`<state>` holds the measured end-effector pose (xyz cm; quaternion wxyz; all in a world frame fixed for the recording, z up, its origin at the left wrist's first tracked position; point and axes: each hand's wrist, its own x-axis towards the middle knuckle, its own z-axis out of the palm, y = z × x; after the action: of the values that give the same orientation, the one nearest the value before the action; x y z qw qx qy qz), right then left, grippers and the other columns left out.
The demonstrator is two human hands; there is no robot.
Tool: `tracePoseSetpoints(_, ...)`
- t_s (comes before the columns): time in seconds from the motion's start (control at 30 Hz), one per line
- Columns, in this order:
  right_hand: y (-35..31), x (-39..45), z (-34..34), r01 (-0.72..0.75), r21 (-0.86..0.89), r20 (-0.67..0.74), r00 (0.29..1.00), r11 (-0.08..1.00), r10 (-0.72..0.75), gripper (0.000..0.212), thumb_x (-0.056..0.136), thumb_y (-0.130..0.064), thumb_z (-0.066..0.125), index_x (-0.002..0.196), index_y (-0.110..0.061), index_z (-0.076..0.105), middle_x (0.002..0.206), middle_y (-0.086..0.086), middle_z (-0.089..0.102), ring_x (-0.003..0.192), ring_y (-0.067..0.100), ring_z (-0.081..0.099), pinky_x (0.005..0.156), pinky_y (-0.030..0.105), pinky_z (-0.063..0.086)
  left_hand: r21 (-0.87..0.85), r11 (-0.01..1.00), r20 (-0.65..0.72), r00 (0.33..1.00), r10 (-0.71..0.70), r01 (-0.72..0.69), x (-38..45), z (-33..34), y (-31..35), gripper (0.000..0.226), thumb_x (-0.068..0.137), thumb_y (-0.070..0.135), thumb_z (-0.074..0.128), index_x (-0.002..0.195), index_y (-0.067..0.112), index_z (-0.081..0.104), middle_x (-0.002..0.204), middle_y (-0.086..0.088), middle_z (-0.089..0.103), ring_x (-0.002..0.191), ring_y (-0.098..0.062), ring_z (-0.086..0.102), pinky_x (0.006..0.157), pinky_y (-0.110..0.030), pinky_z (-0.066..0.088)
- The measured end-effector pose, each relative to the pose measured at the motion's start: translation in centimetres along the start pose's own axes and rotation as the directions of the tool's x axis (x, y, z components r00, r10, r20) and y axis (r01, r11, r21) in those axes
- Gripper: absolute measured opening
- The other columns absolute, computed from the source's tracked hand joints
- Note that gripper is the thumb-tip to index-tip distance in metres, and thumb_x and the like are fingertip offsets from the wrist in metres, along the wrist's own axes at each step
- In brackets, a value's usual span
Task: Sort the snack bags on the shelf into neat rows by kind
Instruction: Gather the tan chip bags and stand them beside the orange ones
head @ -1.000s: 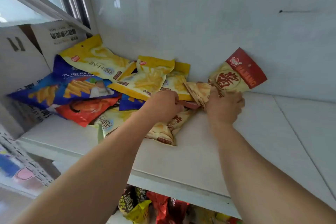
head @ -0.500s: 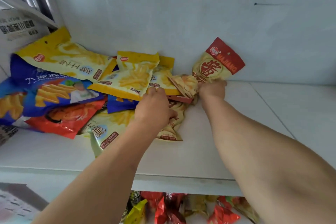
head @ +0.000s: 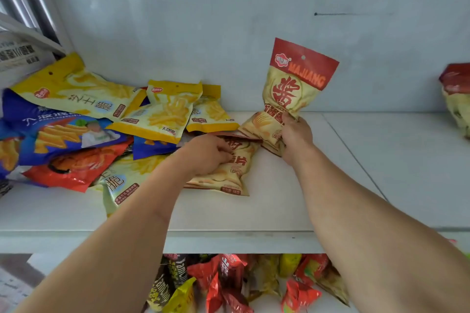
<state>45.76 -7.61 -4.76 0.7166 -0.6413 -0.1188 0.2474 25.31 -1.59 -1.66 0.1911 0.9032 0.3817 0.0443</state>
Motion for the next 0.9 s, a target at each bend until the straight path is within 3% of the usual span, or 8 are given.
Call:
tracePoseSetpoints(0.13,0.1,-0.4,-1.8,-0.013,0.013,-0.004,1.0,1.0,0.013,0.025,0.096,-0.041,0.058,0.087,-0.018,0.061,0.087,-0.001,0.071,0.072,0.014,0.069,0.066,0.03,0.058,0.1,0.989,-0.073,0.992,-0.101,0.108,-0.2,1.6,0.9,0.066,0.089,0.053,0.065,0.142,0.016,0.05,0.136,-0.008,0.058,0.117,-0.025,0.057,0.085,-0.026,0.041)
tracePoseSetpoints(0.2,0.1,-0.6,-2.6,-0.009,0.012,-0.003,1.0,1.0,0.009,0.028,0.092,-0.044,0.063,0.084,-0.017,0.06,0.087,0.001,0.071,0.074,0.017,0.07,0.07,0.034,0.06,0.15,0.969,-0.12,0.977,-0.178,0.195,-0.1,2.5,1.2,0.08,0.083,0.063,0.066,0.139,0.009,0.047,0.131,-0.012,0.06,0.117,-0.03,0.059,0.088,-0.033,0.049)
tracePoseSetpoints(0.33,-0.3,-1.2,-4.1,0.017,0.027,0.041,0.999,1.0,-0.018,0.034,0.087,-0.052,0.067,0.091,-0.019,0.062,0.094,0.005,0.074,0.083,0.022,0.073,0.078,0.039,0.061,0.163,0.924,-0.16,0.933,-0.321,0.346,-1.0,3.0,1.9,0.108,0.068,0.083,0.061,0.138,0.003,0.041,0.118,-0.01,0.065,0.108,-0.03,0.064,0.076,-0.034,0.049)
tracePoseSetpoints(0.43,-0.9,-1.8,-5.3,0.04,-0.034,0.018,0.999,0.999,-0.039,0.04,0.087,-0.064,0.057,0.087,-0.024,0.063,0.093,0.006,0.072,0.084,0.022,0.07,0.064,0.029,0.055,0.13,0.919,-0.122,0.926,-0.358,0.373,-1.7,3.1,2.7,0.113,0.059,0.088,0.061,0.134,0.005,0.044,0.098,-0.003,0.066,0.099,-0.026,0.066,0.083,-0.038,0.056)
tracePoseSetpoints(0.53,-1.2,-2.5,-6.5,0.02,-0.038,-0.02,1.0,0.999,-0.02,0.044,0.09,-0.066,0.051,0.09,-0.024,0.064,0.083,-0.002,0.07,0.071,0.015,0.068,0.055,0.028,0.054,0.035,0.932,-0.097,0.929,-0.357,0.362,-2.6,3.3,3.7,0.106,0.06,0.08,0.072,0.129,0.004,0.047,0.085,0.0,0.057,0.093,-0.023,0.064,0.079,-0.035,0.056)
tracePoseSetpoints(0.67,-1.3,-3.5,-8.4,0.049,-0.057,-0.099,0.994,0.997,-0.054,0.044,0.092,-0.064,0.049,0.076,-0.024,0.059,0.094,0.008,0.071,0.093,0.031,0.07,0.083,0.049,0.059,-0.227,0.917,-0.051,0.937,-0.347,0.327,-3.6,3.6,4.5,0.072,0.065,0.059,0.084,0.104,0.004,0.059,0.086,-0.003,0.064,0.076,-0.016,0.06,0.066,-0.031,0.051)
tracePoseSetpoints(0.8,-1.8,-4.3,-10.5,0.09,-0.052,-0.126,0.987,0.995,-0.096,0.038,0.093,-0.059,0.054,0.081,-0.024,0.06,0.094,0.006,0.072,0.086,0.028,0.072,0.082,0.049,0.059,-0.61,0.735,0.106,0.95,-0.295,0.296,-5.1,3.8,4.6,0.044,0.071,0.032,0.089,0.101,0.005,0.073,0.096,-0.012,0.077,0.09,-0.031,0.073,0.088,-0.044,0.059)
tracePoseSetpoints(0.9,-2.3,-4.9,-12.1,0.082,-0.066,-0.139,0.986,0.994,-0.091,0.034,0.092,-0.057,0.057,0.083,-0.024,0.062,0.097,0.005,0.073,0.083,0.025,0.072,0.08,0.044,0.06,-0.804,0.526,0.212,0.96,-0.184,0.278,-6.5,4.1,4.8,0.027,0.079,0.01,0.082,0.103,0.004,0.073,0.089,-0.013,0.079,0.081,-0.032,0.077,0.073,-0.044,0.063)
